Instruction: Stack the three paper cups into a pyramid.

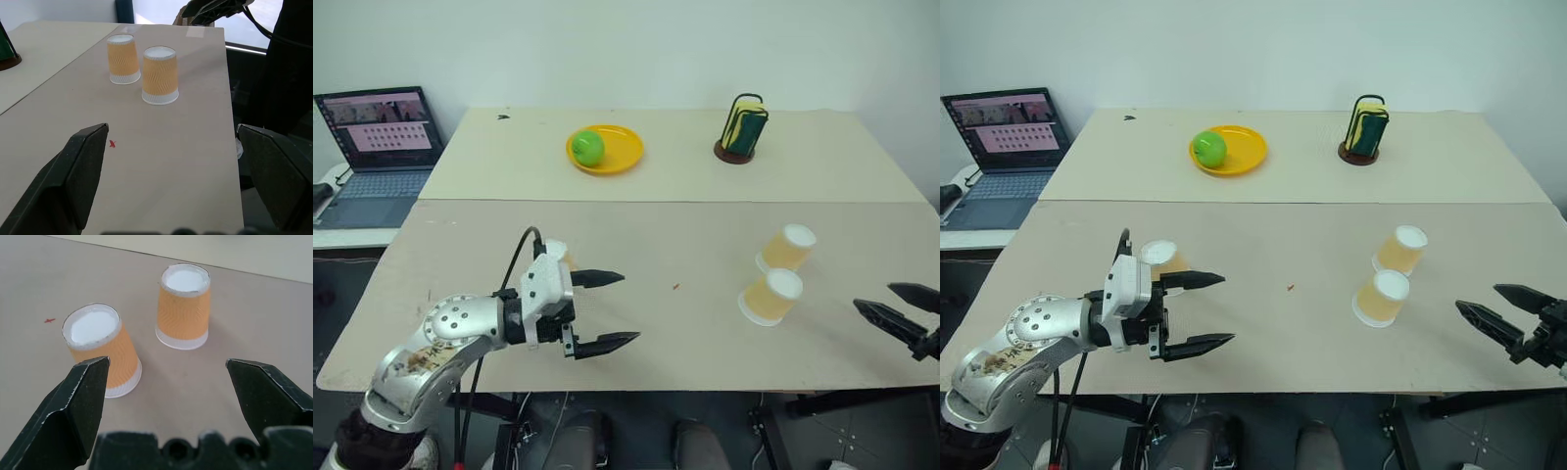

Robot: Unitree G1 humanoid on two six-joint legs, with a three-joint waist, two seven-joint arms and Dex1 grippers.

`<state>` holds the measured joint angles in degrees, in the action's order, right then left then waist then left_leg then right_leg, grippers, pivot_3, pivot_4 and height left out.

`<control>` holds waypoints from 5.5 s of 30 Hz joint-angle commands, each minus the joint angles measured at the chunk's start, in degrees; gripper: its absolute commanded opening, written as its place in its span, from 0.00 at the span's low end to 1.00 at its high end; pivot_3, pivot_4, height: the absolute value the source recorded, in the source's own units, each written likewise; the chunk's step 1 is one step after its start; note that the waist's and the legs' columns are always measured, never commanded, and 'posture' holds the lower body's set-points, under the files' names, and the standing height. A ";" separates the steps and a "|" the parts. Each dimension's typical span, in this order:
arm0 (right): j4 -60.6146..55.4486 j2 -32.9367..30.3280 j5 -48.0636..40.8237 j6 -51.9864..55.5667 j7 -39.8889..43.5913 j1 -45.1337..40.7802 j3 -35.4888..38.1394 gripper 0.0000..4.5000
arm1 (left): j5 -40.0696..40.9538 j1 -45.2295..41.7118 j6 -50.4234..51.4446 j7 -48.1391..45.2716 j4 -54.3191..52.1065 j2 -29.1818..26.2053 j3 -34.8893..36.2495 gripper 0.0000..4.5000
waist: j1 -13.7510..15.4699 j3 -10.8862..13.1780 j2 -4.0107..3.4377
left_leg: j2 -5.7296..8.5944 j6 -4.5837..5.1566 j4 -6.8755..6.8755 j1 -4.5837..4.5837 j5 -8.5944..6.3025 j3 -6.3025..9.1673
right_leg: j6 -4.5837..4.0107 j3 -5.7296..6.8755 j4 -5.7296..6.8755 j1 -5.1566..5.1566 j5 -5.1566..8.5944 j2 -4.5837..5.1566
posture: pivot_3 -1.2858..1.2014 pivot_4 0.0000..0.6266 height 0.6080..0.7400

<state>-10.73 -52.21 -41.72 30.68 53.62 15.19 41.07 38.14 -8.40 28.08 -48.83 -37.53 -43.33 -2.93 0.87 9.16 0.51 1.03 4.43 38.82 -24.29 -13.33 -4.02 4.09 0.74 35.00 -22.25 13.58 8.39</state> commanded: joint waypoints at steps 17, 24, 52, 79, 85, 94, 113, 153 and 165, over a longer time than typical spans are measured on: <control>0.77 -0.48 4.96 -0.48 3.79 -11.41 -15.33 1.00 | -2.59 6.62 -2.69 -0.28 -2.42 -0.56 5.22 1.00 | 0.14 0.01 0.02 | 0.00 0.28 0.00 -0.07 0.11 0.02 | 0.20 0.07 0.00 -0.01 -0.12 0.02 | 0.52 0.24 0.90; 4.38 1.19 8.29 -2.21 3.25 -15.10 -19.58 1.00 | -2.46 7.61 -2.96 0.04 -2.63 -0.45 5.85 1.00 | -0.08 0.02 0.02 | 0.01 0.28 0.00 -0.07 0.10 0.02 | 0.20 0.06 0.00 -0.02 -0.12 0.03 | 0.52 0.24 0.90; 0.11 2.20 8.74 -0.31 3.15 -23.84 -23.79 0.56 | 0.69 4.79 2.89 3.84 -5.74 -0.95 6.39 1.00 | -0.16 0.02 0.02 | 0.04 0.26 0.00 -0.08 0.12 0.01 | 0.28 0.07 0.05 -0.01 -0.16 0.01 | 0.52 0.24 0.90; 20.21 20.61 22.32 -9.01 9.88 -53.10 -52.38 0.56 | 2.18 6.84 5.39 6.60 -8.74 -1.04 7.93 1.00 | -0.48 0.12 0.24 | 0.15 0.09 -0.02 -0.08 0.20 0.07 | 0.27 0.20 0.11 -0.33 -0.17 -0.05 | 0.52 0.24 0.90; 22.06 22.29 23.65 -9.50 10.75 -54.33 -52.51 0.56 | 2.29 7.14 5.41 7.32 -8.94 -1.20 7.95 1.00 | -0.72 0.12 0.24 | 0.14 0.02 -0.03 -0.08 0.22 0.07 | 0.27 0.19 0.14 -0.33 -0.17 -0.06 | 0.52 0.24 0.90; 21.78 22.99 24.85 -9.38 10.35 -54.13 -52.06 0.99 | 2.76 7.15 5.57 8.28 -9.47 -1.17 8.02 1.00 | -0.87 0.12 0.24 | 0.15 -0.06 -0.03 -0.07 0.18 0.06 | 0.27 0.19 0.15 -0.34 -0.17 -0.06 | 0.52 0.24 0.90; 11.32 16.96 21.53 -5.83 12.04 -47.79 -47.12 0.99 | 3.68 4.33 6.67 8.49 -8.24 -0.72 7.02 1.00 | -0.75 0.12 0.24 | 0.15 -0.17 -0.05 -0.08 0.26 0.06 | 0.27 0.18 0.18 -0.26 -0.17 -0.06 | 0.52 0.24 0.90; 7.65 9.95 14.08 -2.33 -16.23 -22.76 -8.35 0.99 | 4.86 3.11 8.04 7.63 -7.08 -0.72 7.49 1.00 | -0.76 0.13 0.17 | 0.07 0.19 0.00 0.01 0.18 0.01 | 0.32 0.07 0.14 0.04 -0.19 -0.09 | 0.52 0.24 0.90; 10.21 12.21 14.56 -3.06 -16.53 -25.80 -13.31 0.99 | 5.14 2.20 9.01 8.46 -7.35 -0.48 7.58 1.00 | -0.32 0.13 0.18 | 0.13 0.20 0.00 -0.04 0.18 0.01 | 0.32 0.08 0.12 0.02 -0.18 -0.09 | 0.52 0.24 0.90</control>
<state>-0.26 -39.61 -26.37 28.42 37.25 -9.01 27.16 42.82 -5.94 37.36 -40.82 -43.92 -43.61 3.56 0.55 9.29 0.69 1.16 4.63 38.82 -24.32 -13.15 -4.02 4.41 0.82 35.12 -22.23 13.39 8.30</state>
